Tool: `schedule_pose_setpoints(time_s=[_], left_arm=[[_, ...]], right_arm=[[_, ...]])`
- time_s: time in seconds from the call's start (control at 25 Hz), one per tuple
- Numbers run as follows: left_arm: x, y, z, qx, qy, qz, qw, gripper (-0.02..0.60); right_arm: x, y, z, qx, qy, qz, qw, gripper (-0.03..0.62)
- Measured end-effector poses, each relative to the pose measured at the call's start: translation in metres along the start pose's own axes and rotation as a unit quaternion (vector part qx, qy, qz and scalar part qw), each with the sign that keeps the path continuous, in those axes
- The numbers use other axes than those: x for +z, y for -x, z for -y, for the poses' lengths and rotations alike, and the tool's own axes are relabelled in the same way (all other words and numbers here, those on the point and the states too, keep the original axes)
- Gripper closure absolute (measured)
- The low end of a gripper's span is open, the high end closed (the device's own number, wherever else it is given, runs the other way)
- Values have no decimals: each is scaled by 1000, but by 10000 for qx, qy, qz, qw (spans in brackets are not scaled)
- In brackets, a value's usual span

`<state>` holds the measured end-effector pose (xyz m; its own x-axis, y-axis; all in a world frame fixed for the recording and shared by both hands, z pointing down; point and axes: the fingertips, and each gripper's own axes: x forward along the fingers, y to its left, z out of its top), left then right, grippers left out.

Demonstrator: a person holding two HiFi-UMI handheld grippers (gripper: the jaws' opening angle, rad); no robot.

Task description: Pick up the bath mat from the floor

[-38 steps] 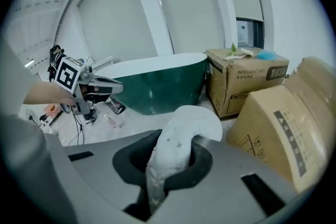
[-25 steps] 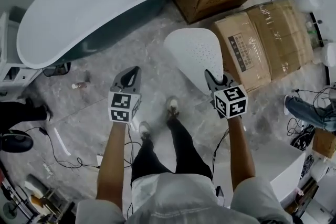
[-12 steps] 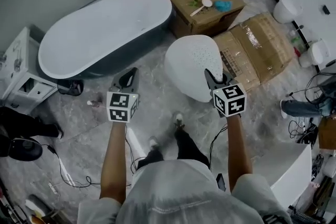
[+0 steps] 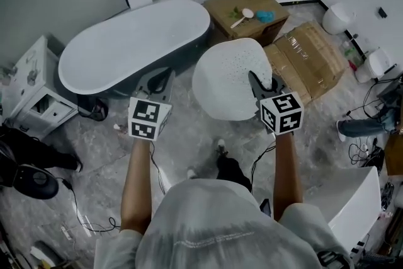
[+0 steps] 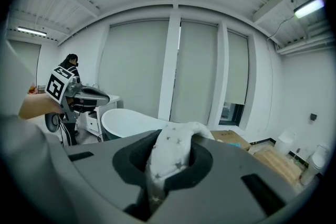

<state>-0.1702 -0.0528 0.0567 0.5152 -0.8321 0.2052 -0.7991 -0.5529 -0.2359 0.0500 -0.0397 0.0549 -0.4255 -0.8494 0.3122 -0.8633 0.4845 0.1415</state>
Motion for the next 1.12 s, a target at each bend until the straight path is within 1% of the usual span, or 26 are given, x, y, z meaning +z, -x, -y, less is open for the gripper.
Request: schedule_pose_setpoints(time_s=[0.24,0.44,0.6,0.8,1.12], left_arm=[[24,28,-10,46,-83,192,9998,561],[56,50,-17,164,-146,503,9985,561],[71,64,-20,201,-190,617,9977,561],[74,71,-19,137,-177,599,9980,561],[60,72,-26,80,-122,483,9987,561]], right_arm=[[37,13,-27,30,248,254,9994,557],[71,29,-45,186,541,565,9968,557],[89,37,-57,303,583,722,9952,557],[95,36,-69,384,692,776,9938,557],[97,25,-86,510,783,775,9926,557]])
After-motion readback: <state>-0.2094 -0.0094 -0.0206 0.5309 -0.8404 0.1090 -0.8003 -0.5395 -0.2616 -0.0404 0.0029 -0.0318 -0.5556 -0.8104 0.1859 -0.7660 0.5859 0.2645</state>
